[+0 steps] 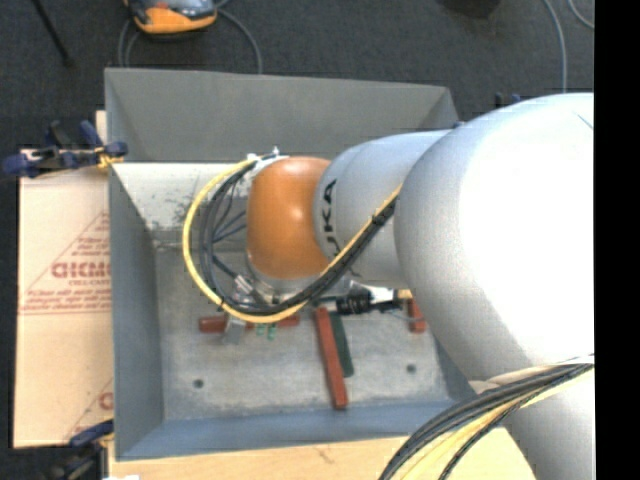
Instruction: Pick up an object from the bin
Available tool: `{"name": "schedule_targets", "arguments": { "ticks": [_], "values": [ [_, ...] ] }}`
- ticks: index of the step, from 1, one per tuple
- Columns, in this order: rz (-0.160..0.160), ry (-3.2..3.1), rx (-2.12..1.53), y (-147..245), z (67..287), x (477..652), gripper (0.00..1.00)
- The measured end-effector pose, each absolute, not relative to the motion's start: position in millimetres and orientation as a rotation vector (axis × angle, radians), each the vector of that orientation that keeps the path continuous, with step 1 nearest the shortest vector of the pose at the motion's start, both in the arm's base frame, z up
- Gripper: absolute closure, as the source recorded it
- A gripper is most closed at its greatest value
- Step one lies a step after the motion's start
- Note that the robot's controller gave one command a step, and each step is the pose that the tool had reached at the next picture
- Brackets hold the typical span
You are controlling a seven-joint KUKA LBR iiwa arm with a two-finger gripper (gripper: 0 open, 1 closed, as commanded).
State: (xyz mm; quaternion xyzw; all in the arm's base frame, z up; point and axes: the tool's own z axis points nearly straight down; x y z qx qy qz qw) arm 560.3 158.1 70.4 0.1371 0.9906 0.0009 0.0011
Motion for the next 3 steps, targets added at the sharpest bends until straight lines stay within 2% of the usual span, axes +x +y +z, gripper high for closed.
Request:
{"name": "schedule_targets", "arguments": {
  "ticks": [1,2,3],
  "values": [
    [0.003,3.11,0.432,158.2,70.4,560.3,1.0],
    [-0.003,3.13,0.312,154.4,83.7,559.8,1.0],
    [0.0,3.128,-0.221,141.2,107.2,563.5,1.0]
  ]
}}
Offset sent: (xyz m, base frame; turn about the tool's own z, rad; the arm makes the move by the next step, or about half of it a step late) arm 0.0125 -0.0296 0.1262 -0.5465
